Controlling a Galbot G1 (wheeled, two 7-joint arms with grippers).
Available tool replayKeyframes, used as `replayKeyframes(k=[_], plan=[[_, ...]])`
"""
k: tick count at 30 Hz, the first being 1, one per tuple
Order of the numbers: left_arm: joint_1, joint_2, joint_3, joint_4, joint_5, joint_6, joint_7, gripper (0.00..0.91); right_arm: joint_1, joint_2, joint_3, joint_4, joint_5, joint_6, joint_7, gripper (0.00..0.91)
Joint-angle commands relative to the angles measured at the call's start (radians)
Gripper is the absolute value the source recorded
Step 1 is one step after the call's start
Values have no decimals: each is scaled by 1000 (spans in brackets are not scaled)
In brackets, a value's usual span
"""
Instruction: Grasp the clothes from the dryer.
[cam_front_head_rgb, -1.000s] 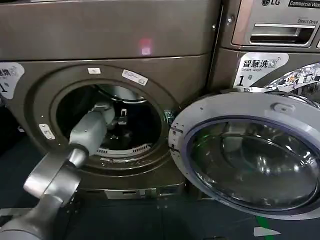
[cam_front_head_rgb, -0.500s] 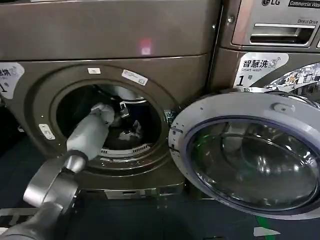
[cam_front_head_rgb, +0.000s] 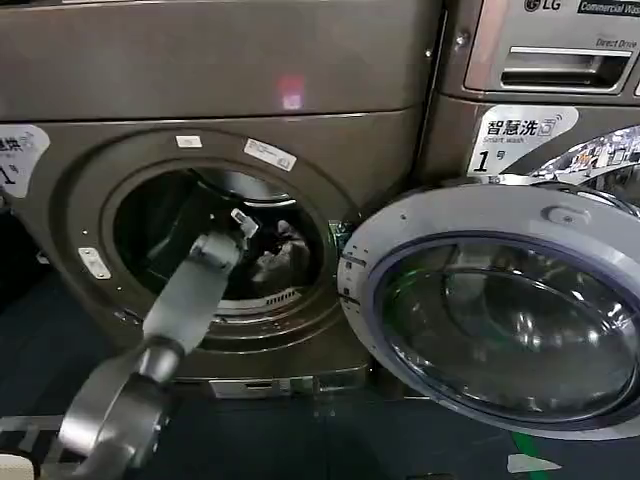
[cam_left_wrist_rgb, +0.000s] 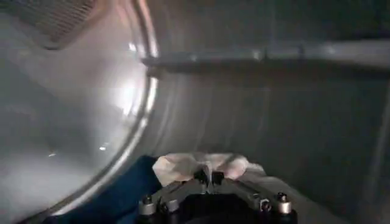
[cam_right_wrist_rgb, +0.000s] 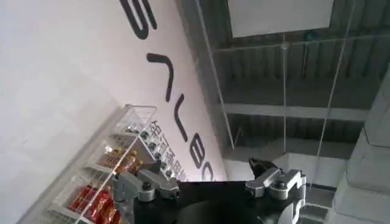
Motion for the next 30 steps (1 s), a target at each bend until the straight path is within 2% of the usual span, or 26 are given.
replayKeyframes(k=[1,4,8,16,23,30], plan=[[128,-5,-46,-214,-230,-76,-416,0,4,-13,-5,-3,0,-1,0,907],[167,-6,-63,-280,-281,-105,-495,0,3,-18,-4,-5,1,-1,2,907],[213,-24,-97,-324,-247,-184,-661,0,5,-43,-2,-2,1,-9,7,907],[362,-64,-179,-499,-234,-185,-820,0,7,-47,4,-12,-2,-17,26,907],[500,-76,-222,-612,-201,-187,-860,0,6,-31,10,-17,-5,-18,33,907],[568,-75,-232,-696,-168,-198,-867,0,1,-25,20,-12,-11,-23,26,907]])
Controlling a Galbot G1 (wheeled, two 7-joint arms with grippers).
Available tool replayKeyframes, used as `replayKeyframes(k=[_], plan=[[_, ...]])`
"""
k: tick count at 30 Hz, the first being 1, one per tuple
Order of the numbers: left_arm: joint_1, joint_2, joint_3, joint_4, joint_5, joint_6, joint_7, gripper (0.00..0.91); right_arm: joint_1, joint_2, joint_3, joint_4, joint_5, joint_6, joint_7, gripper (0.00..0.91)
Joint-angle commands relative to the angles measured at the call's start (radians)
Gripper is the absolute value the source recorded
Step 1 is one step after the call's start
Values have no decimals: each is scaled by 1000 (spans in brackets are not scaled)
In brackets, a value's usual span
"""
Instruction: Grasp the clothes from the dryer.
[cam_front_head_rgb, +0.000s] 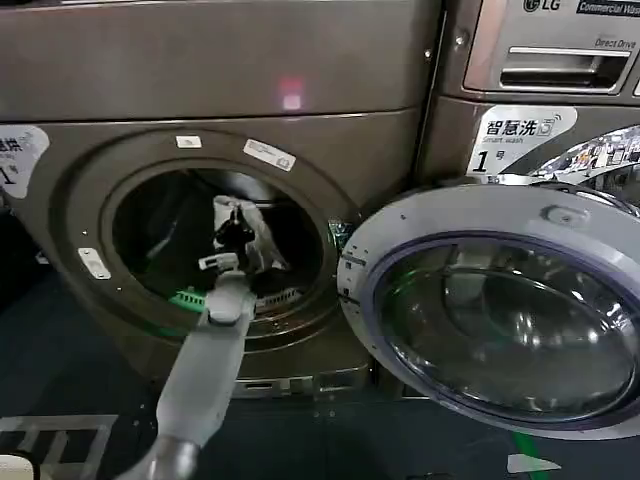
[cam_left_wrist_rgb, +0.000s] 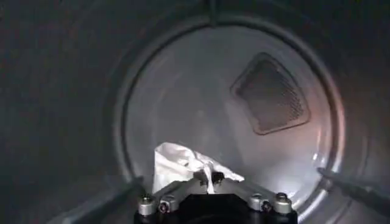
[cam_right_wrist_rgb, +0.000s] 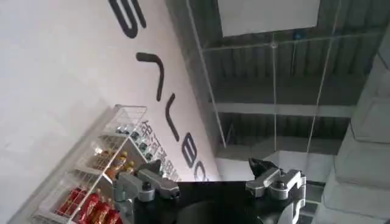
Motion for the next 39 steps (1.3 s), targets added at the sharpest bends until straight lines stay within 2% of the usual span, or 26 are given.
replayKeyframes(k=[1,20,39], plan=[[137,5,-21,-151,28,-20,-59,0,-4,0,7,0,3,1,3,907],[53,17,17,-79,12,-38,2,0,-20,-8,25,-8,7,11,1,907],[30,23,20,-51,17,-19,127,0,-17,-7,25,1,-1,5,-13,907]])
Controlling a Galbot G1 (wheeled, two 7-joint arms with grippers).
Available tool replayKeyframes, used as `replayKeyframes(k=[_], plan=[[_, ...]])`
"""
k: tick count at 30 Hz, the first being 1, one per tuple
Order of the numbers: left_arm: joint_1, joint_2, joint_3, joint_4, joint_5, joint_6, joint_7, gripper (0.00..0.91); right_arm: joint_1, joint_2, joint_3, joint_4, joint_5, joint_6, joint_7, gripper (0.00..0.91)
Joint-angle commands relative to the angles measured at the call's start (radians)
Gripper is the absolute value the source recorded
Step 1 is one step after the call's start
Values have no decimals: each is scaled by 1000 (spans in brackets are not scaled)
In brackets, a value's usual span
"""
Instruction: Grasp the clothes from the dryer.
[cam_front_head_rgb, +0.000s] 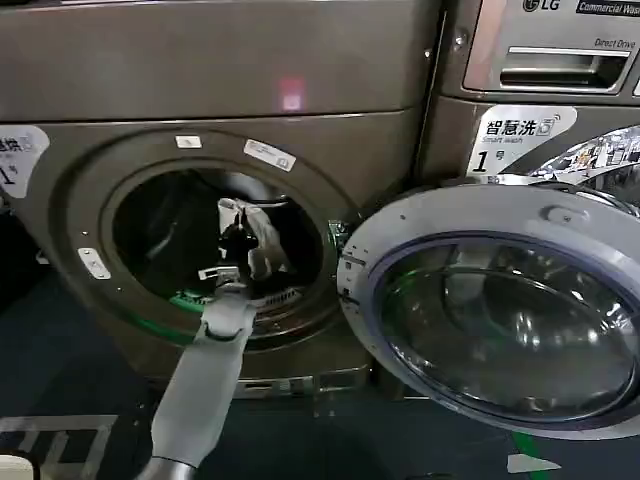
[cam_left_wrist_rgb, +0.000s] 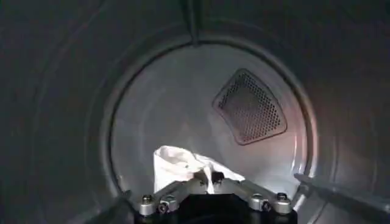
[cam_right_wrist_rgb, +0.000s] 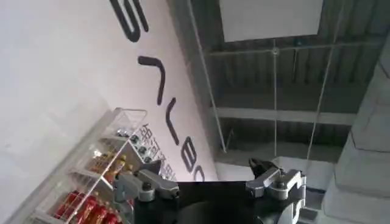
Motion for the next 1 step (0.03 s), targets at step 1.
replayKeyframes(k=[1], plan=[[-1,3,-11,3,-5,8,68,0,1,1,-2,1,-1,0,-2,907]])
